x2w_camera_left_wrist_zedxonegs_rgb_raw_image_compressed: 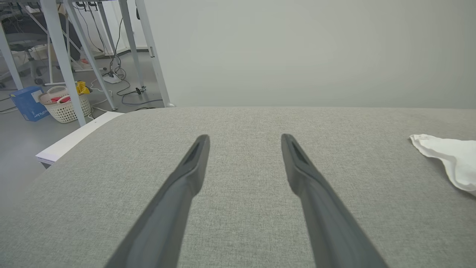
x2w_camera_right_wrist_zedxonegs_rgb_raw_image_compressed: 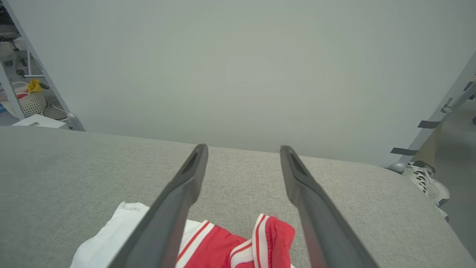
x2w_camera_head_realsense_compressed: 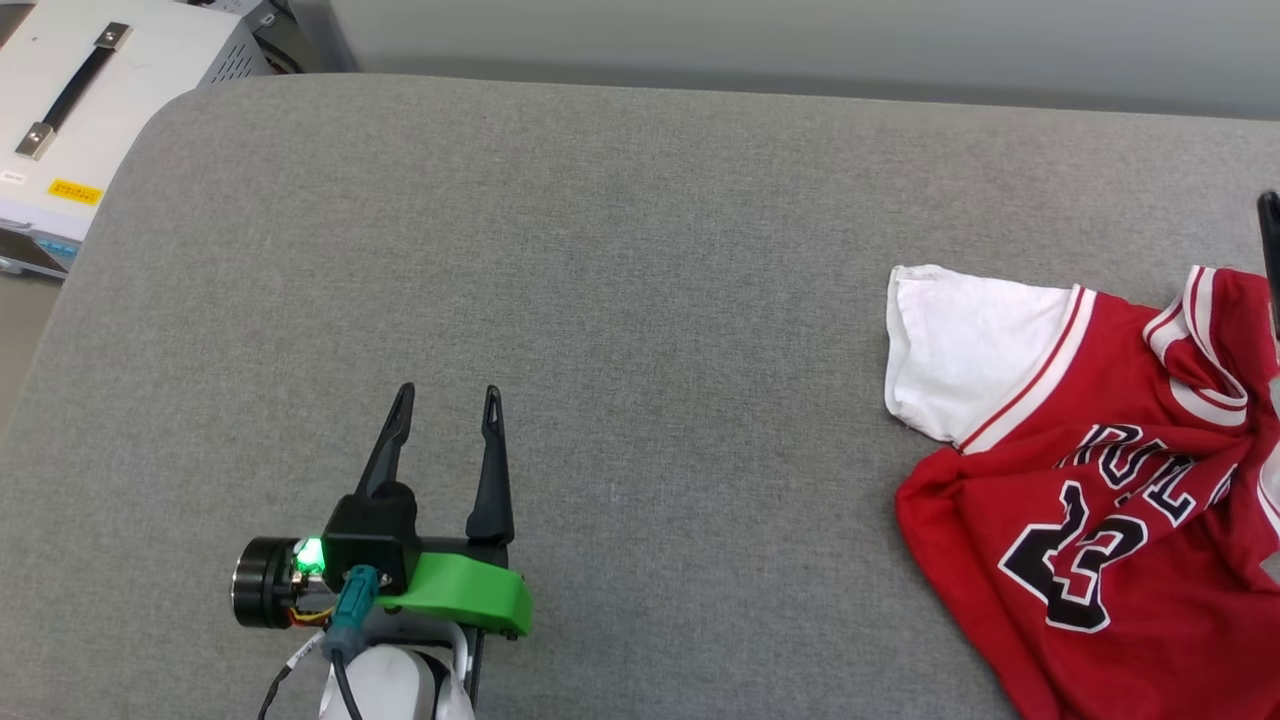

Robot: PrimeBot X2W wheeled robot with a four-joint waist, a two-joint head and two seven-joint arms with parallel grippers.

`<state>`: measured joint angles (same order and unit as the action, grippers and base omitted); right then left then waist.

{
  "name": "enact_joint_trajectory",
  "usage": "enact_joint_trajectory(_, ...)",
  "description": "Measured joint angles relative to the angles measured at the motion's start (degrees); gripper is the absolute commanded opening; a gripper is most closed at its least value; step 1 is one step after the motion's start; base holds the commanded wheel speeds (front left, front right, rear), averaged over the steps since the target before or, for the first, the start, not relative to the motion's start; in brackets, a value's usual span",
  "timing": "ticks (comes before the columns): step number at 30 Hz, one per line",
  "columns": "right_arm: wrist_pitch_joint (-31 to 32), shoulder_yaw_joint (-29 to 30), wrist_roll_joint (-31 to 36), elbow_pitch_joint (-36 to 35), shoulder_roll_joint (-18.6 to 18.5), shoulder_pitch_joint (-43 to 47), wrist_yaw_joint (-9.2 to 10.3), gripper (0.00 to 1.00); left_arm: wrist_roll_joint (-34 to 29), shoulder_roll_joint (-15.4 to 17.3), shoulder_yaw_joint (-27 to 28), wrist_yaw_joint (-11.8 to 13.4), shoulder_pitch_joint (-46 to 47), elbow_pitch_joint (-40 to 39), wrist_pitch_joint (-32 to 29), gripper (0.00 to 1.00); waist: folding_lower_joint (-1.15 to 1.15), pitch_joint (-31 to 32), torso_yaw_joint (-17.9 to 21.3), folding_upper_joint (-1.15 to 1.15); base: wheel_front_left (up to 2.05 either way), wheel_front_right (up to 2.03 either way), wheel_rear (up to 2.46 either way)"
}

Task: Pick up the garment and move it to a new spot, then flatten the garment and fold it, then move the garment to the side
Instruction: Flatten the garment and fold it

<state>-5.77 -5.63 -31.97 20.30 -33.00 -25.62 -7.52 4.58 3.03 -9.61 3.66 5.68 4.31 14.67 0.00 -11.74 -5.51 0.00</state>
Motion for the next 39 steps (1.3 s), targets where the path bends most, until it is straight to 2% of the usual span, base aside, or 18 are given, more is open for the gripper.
enact_joint_trajectory(5,7.42,-2.54,-0.12,-9.98,-0.36,-1.08,0.0,1.0,-0.09,0.0,0.15,-0.24,-0.01,-0.49,-0.01,1.0,0.0,-0.38,-0.31,0.0,0.0,0.0,0.0)
enact_joint_trajectory(7,13.05,-5.58,-1.82,-12.89,-1.01,-2.9,0.0,1.0,-0.09,0.0,0.1,-0.25,0.0,-0.58,-0.01,1.0,0.0,-0.61,-0.56,0.0,0.0,0.0,0.0)
enact_joint_trajectory(11,26.75,-14.04,-6.36,-16.37,-4.74,-6.63,0.0,1.0,-0.07,0.0,-0.35,-0.35,0.02,-0.57,-0.01,1.0,0.0,-1.05,-1.28,0.0,0.0,0.0,0.0)
enact_joint_trajectory(15,40.54,-20.29,-13.36,-16.92,-6.81,-10.32,0.0,1.0,0.03,0.0,-1.15,-0.33,0.09,-0.57,-0.01,1.0,0.0,-1.56,-2.15,0.0,0.0,0.0,0.0)
enact_joint_trajectory(20,50.69,-24.23,-16.89,-14.27,-6.82,-14.58,0.0,1.0,0.62,0.0,-2.18,-0.21,0.62,-0.62,-0.01,1.0,0.0,-2.84,-3.13,0.0,0.0,0.0,0.0)
enact_joint_trajectory(25,53.53,-27.66,-16.56,-8.75,-4.59,-17.77,0.0,1.0,1.3,0.0,-3.37,0.2,2.24,-0.71,-0.01,1.0,0.0,-5.01,-4.34,0.0,0.0,0.0,0.0)
enact_joint_trajectory(30,52.25,-30.64,-15.28,-1.46,-1.57,-19.35,0.0,1.0,2.0,0.0,-4.44,0.64,3.48,-0.85,0.0,1.0,0.0,-7.37,-5.56,0.0,0.0,0.0,0.0)
enact_joint_trajectory(34,50.12,-33.06,-14.88,3.99,-0.47,-19.29,0.0,1.0,2.08,0.0,-4.85,0.96,4.13,-0.8,0.0,1.0,0.0,-8.77,-6.65,0.0,0.0,0.0,0.0)
enact_joint_trajectory(38,48.43,-35.86,-14.82,5.75,-1.15,-19.32,0.03,1.0,2.09,0.0,-4.74,1.13,4.15,-0.62,-0.01,1.0,0.0,-9.28,-7.07,0.0,0.0,0.0,0.0)
enact_joint_trajectory(39,47.79,-36.43,-14.84,5.77,-1.29,-19.36,0.04,0.96,2.09,0.0,-4.66,1.14,4.15,-0.55,0.0,1.0,0.0,-9.24,-6.98,0.0,0.0,0.0,0.0)
